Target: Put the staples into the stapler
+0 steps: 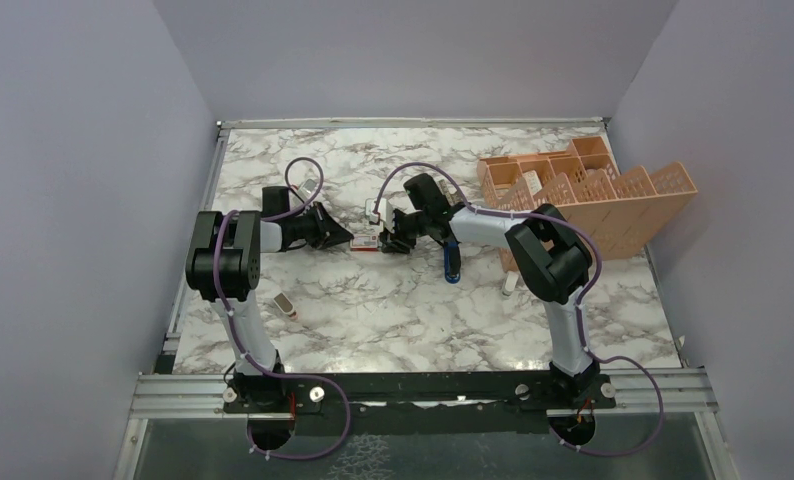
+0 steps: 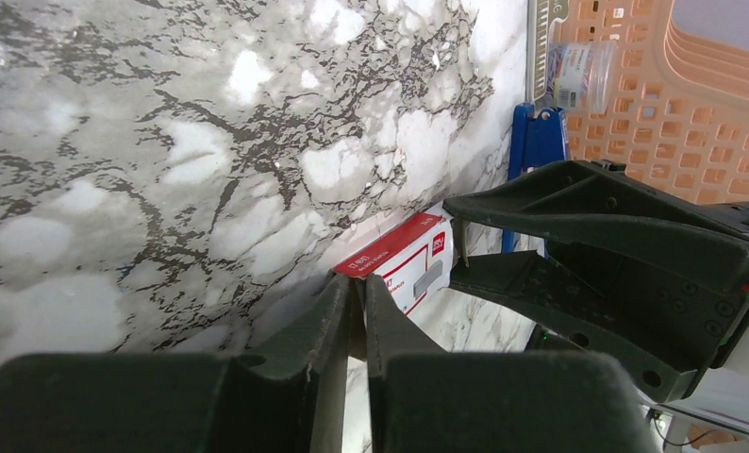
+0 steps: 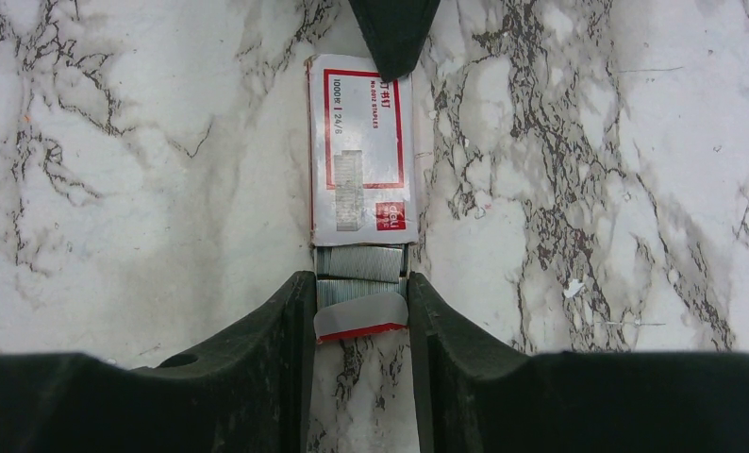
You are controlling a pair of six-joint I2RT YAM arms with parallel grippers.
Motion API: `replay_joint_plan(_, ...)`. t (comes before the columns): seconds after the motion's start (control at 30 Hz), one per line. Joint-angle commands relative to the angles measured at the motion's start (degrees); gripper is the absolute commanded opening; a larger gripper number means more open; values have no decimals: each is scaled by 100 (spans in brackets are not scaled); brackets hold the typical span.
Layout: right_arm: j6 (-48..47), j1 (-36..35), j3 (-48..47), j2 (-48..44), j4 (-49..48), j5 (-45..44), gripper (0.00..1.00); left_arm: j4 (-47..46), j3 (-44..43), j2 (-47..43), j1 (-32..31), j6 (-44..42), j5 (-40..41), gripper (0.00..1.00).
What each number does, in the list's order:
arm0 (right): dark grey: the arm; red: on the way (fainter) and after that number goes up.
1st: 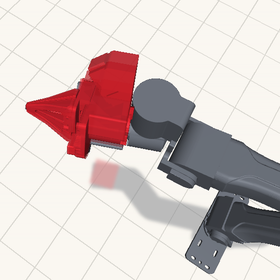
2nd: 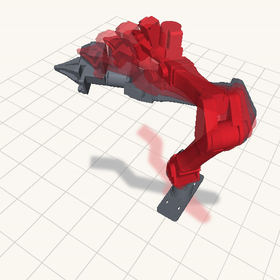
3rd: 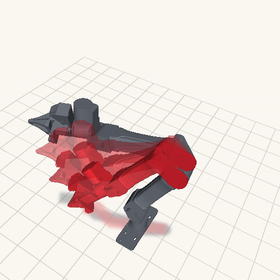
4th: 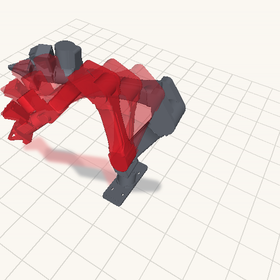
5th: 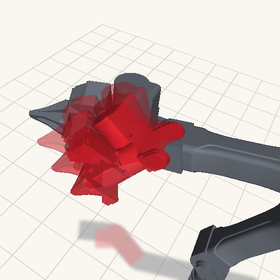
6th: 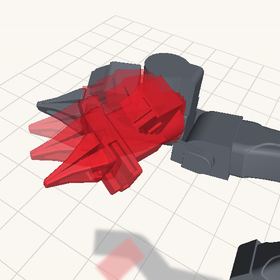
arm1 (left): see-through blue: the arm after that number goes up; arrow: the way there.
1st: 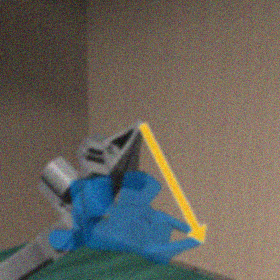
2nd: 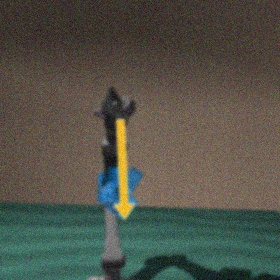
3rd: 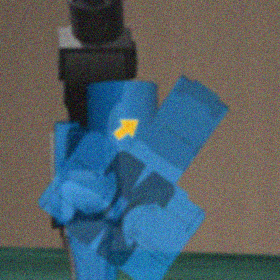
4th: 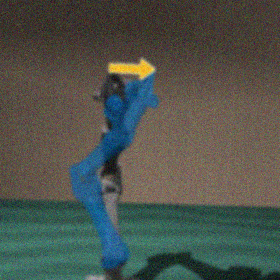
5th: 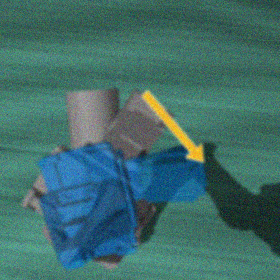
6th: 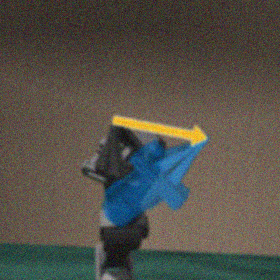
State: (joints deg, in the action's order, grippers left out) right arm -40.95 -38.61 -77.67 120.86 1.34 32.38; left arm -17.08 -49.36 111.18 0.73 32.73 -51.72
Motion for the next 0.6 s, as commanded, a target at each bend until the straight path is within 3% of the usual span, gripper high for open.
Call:
replay_joint_plan(0.0,-33,38,92,113,134,-294,38,-138,41,16,-12,-113,-175,7)
replay_joint_plan(0.07,-34,38,94,120,130,-298,36,-138,34,7,-12,-138,-204,0)
replay_joint_plan(0.57,-29,52,189,70,10,-604,34,-212,155,-450,447,-132,196,0)
